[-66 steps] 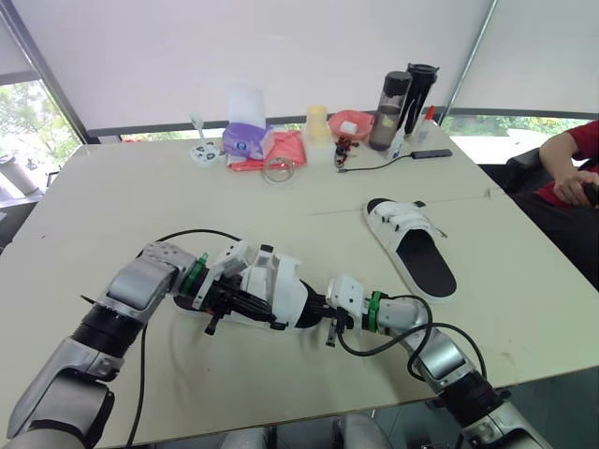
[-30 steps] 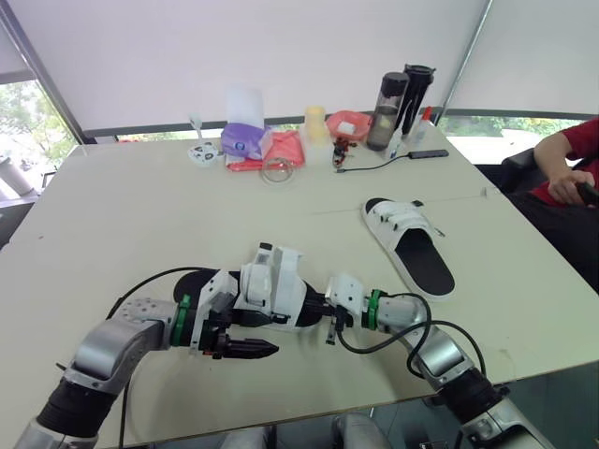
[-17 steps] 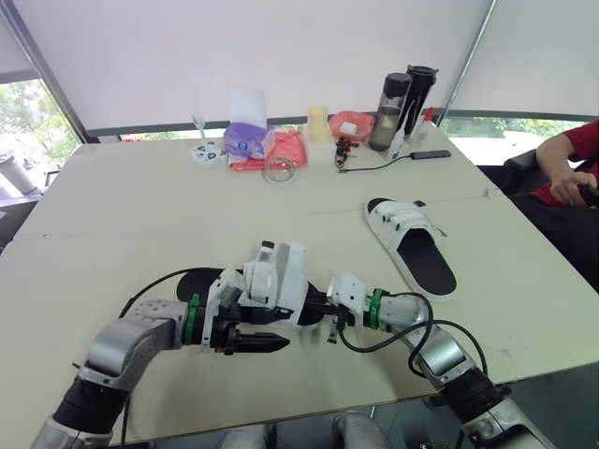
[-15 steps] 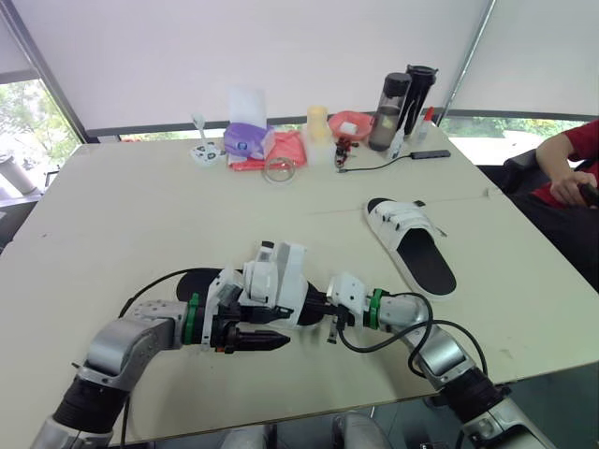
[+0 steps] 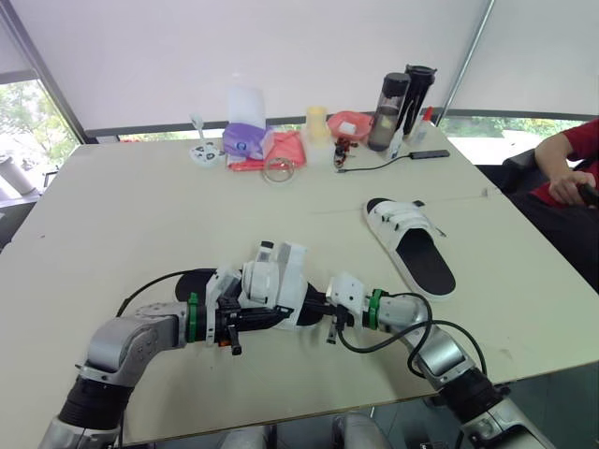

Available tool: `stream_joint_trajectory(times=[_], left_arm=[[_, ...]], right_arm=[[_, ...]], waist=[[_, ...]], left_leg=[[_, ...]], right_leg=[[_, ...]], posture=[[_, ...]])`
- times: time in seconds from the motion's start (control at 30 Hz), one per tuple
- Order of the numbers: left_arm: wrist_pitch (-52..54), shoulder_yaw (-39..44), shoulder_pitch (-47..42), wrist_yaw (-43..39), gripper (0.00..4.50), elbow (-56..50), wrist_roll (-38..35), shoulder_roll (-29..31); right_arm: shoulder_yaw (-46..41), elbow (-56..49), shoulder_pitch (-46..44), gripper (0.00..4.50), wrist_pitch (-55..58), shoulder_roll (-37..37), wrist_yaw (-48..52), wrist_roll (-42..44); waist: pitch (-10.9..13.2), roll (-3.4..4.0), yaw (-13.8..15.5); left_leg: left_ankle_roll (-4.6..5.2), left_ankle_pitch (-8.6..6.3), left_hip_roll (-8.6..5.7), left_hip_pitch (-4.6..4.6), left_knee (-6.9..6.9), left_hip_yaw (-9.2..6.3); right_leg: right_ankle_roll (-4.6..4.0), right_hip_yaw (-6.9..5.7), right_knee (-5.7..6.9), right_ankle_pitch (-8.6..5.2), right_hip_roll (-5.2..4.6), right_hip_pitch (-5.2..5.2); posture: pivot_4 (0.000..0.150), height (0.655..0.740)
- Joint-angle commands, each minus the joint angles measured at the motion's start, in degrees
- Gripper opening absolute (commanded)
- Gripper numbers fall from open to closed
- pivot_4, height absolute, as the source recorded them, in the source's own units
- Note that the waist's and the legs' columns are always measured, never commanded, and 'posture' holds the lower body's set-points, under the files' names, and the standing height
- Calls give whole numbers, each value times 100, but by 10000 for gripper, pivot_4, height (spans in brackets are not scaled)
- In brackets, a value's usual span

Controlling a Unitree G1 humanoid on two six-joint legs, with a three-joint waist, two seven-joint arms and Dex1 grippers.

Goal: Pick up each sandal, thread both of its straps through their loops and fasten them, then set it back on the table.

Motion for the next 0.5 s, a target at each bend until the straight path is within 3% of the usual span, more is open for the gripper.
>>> stream_joint_trajectory(times=[0.03, 0.5], left_arm=[[-4, 262, -124, 79, 569, -130, -154, -1], [159, 4, 710, -552, 569, -540, -307, 923]], right_arm=[[253, 1063, 322, 0, 540, -169, -136, -624], [275, 1089, 320, 0, 527, -190, -125, -617]], waist=[[0, -1, -1], [-2, 15, -30]], left_leg=[[0, 0, 0, 0, 0, 0], [-4, -9, 1, 17, 0, 0]], right_leg=[[0, 0, 0, 0, 0, 0], [0, 1, -2, 0, -5, -4]], posture=[[1500, 7400], [1500, 7400]])
